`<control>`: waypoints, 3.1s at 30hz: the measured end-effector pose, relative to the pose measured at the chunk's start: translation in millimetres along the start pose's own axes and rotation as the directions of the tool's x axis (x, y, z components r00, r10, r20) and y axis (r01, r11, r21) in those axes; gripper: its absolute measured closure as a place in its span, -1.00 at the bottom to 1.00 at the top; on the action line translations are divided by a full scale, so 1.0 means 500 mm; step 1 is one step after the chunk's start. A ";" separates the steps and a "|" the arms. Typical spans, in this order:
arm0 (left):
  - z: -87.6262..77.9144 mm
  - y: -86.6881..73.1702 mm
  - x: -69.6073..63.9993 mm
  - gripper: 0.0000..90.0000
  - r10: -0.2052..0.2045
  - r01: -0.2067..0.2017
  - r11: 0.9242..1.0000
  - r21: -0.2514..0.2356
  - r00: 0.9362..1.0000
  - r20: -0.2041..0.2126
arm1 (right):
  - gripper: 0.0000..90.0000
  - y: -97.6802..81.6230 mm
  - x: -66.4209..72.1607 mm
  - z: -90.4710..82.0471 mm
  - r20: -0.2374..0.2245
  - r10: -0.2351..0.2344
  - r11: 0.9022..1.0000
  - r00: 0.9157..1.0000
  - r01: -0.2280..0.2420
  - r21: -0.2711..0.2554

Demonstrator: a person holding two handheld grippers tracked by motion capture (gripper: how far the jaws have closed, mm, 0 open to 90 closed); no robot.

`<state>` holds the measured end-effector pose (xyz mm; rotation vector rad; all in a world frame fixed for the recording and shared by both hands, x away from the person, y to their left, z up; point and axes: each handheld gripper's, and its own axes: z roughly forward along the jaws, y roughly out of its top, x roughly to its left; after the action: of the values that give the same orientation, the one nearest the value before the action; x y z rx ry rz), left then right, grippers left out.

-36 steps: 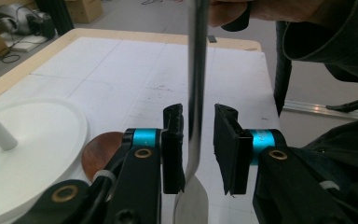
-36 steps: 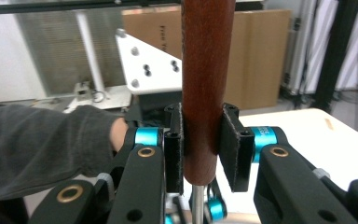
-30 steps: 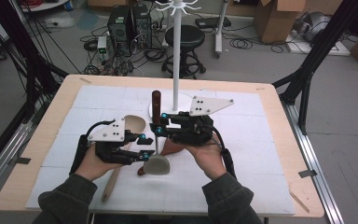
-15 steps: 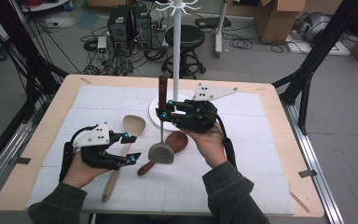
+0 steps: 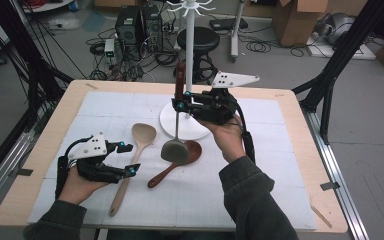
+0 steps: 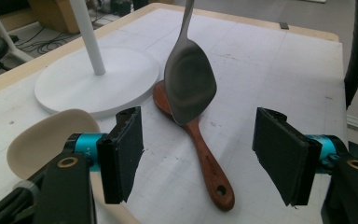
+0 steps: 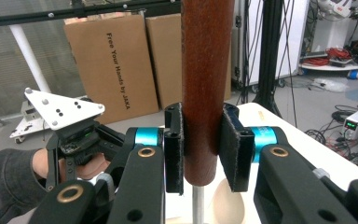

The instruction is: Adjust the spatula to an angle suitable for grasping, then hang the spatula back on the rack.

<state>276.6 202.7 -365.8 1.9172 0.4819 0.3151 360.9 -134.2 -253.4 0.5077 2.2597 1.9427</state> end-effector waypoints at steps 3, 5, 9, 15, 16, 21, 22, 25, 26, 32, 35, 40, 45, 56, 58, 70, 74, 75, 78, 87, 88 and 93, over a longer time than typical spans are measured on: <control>-0.002 -0.004 0.004 -0.26 -0.008 0.008 1.000 -0.002 1.000 -0.006 | 0.63 0.010 -0.010 0.002 0.006 -0.006 1.000 1.000 0.006 0.004; -0.003 -0.005 0.006 -0.28 -0.014 0.014 1.000 -0.003 1.000 -0.007 | 0.63 0.016 -0.014 0.002 0.006 -0.010 1.000 1.000 0.010 0.006; -0.005 -0.006 0.009 -0.31 -0.019 0.019 1.000 -0.009 1.000 -0.009 | 0.63 0.033 -0.028 0.002 0.017 -0.015 1.000 1.000 0.015 0.011; -0.014 -0.006 0.013 -0.31 -0.026 0.026 0.999 -0.024 1.000 -0.012 | 0.64 0.049 -0.040 0.003 0.020 -0.019 1.000 1.000 0.018 0.012; -0.015 -0.006 0.014 -0.31 -0.030 0.030 0.999 -0.029 0.999 -0.010 | 0.64 0.049 -0.040 0.003 0.020 -0.019 1.000 1.000 0.018 0.012; -0.020 -0.006 0.014 -0.32 -0.033 0.033 0.999 -0.031 0.999 -0.010 | 0.63 0.054 -0.046 0.006 0.024 -0.015 1.000 1.000 0.014 0.012; -0.021 -0.006 0.014 -0.32 -0.032 0.031 0.999 -0.033 0.999 -0.011 | 0.63 0.055 -0.048 0.008 0.023 -0.017 1.000 1.000 0.017 0.016; -0.024 -0.006 0.016 -0.32 -0.037 0.037 0.999 -0.040 0.999 -0.012 | 0.63 0.058 -0.049 0.014 0.022 -0.026 0.999 0.999 0.025 0.029; -0.025 -0.006 0.017 -0.33 -0.039 0.038 0.998 -0.042 0.999 -0.013 | 0.63 0.060 -0.049 0.015 0.022 -0.029 0.999 0.999 0.028 0.030; -0.031 -0.007 0.019 -0.34 -0.043 0.042 0.998 -0.052 0.999 -0.014 | 0.63 0.066 -0.057 0.024 0.023 -0.033 0.999 0.999 0.032 0.030; -0.031 -0.007 0.019 -0.34 -0.043 0.042 0.998 -0.053 0.999 -0.015 | 0.63 0.069 -0.058 0.026 0.022 -0.029 0.999 0.999 0.028 0.029; -0.031 -0.006 0.019 -0.34 -0.042 0.041 0.997 -0.058 0.999 -0.014 | 0.63 0.077 -0.056 0.023 0.022 -0.035 0.999 0.999 0.034 0.024; -0.032 -0.006 0.018 -0.35 -0.044 0.043 0.997 -0.063 0.999 -0.009 | 0.63 0.083 -0.061 0.021 0.033 -0.041 0.999 0.999 0.040 0.024; -0.034 -0.003 0.019 -0.35 -0.045 0.045 0.996 -0.073 0.999 0.000 | 0.63 0.113 -0.082 0.023 0.056 -0.032 0.999 0.998 0.031 0.012; -0.034 -0.003 0.019 -0.36 -0.045 0.045 0.996 -0.073 0.999 -0.002 | 0.63 0.118 -0.086 0.026 0.058 -0.028 1.000 0.998 0.027 0.014; -0.037 -0.002 0.018 -0.36 -0.048 0.047 0.996 -0.077 0.999 -0.004 | 0.63 0.143 -0.115 0.035 0.096 -0.023 1.000 0.995 0.022 0.019; -0.036 -0.002 0.017 -0.36 -0.045 0.045 0.996 -0.078 0.999 -0.001 | 0.63 0.154 -0.122 0.036 0.105 -0.019 1.000 0.994 0.017 0.021; -0.036 -0.002 0.017 -0.36 -0.047 0.047 0.996 -0.079 0.999 -0.001 | 0.63 0.156 -0.123 0.036 0.106 -0.016 1.000 0.994 0.014 0.022; -0.037 -0.002 0.017 -0.36 -0.046 0.046 0.996 -0.080 0.999 -0.001 | 0.63 0.159 -0.130 0.037 0.118 -0.004 1.000 0.993 0.001 0.024; -0.040 -0.001 0.017 -0.36 -0.046 0.046 0.995 -0.088 0.999 0.001 | 0.63 0.160 -0.148 0.042 0.138 0.009 0.999 0.990 -0.014 0.031; -0.041 -0.001 0.017 -0.36 -0.047 0.047 0.995 -0.088 0.999 0.001 | 0.63 0.161 -0.149 0.042 0.139 0.011 0.999 0.990 -0.015 0.028; -0.041 0.000 0.016 -0.36 -0.044 0.044 0.995 -0.089 0.999 0.002 | 0.63 0.163 -0.153 0.048 0.142 0.013 0.999 0.990 -0.018 0.037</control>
<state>274.8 223.0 -358.0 1.8182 0.5010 0.3027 454.1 -126.8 -187.3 0.6478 2.2148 1.8115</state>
